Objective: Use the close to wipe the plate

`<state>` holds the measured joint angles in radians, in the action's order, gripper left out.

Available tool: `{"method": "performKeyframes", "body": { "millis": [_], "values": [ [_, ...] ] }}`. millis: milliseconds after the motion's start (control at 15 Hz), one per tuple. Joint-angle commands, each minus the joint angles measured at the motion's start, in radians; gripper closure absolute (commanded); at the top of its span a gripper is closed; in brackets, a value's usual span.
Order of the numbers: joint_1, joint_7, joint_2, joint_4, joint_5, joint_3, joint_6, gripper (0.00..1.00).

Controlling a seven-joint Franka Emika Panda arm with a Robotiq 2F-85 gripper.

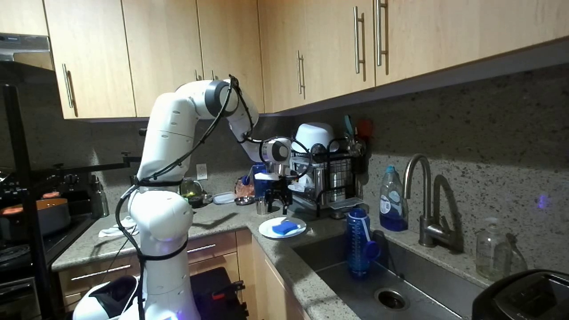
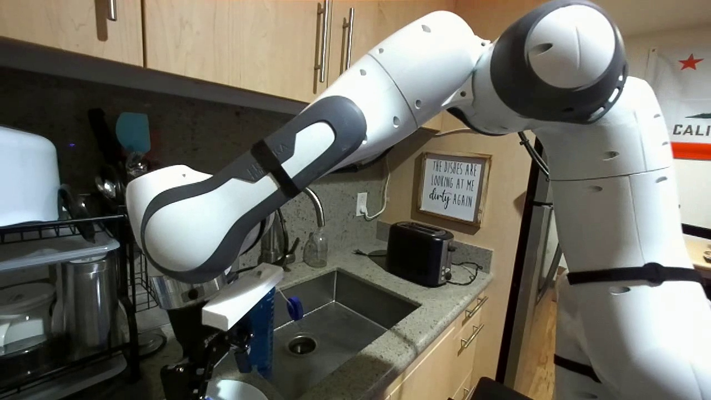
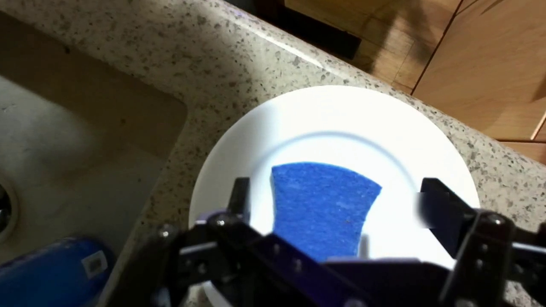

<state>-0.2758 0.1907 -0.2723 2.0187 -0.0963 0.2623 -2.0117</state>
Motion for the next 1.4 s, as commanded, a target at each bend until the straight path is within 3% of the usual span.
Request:
{"method": "performKeyframes", "body": {
  "millis": [0,200,1200,1267,1333],
  "values": [
    [-0.003,-0.021,-0.056,-0.027,0.014,-0.022,-0.066,0.00],
    [-0.016,0.016,-0.091,-0.033,-0.008,-0.043,-0.143,0.00],
    [-0.039,0.027,-0.157,-0.043,-0.009,-0.058,-0.145,0.00],
    [-0.039,0.027,-0.159,-0.043,-0.009,-0.059,-0.144,0.10],
    [-0.040,0.027,-0.157,-0.042,-0.009,-0.059,-0.146,0.28]
  ]
}}
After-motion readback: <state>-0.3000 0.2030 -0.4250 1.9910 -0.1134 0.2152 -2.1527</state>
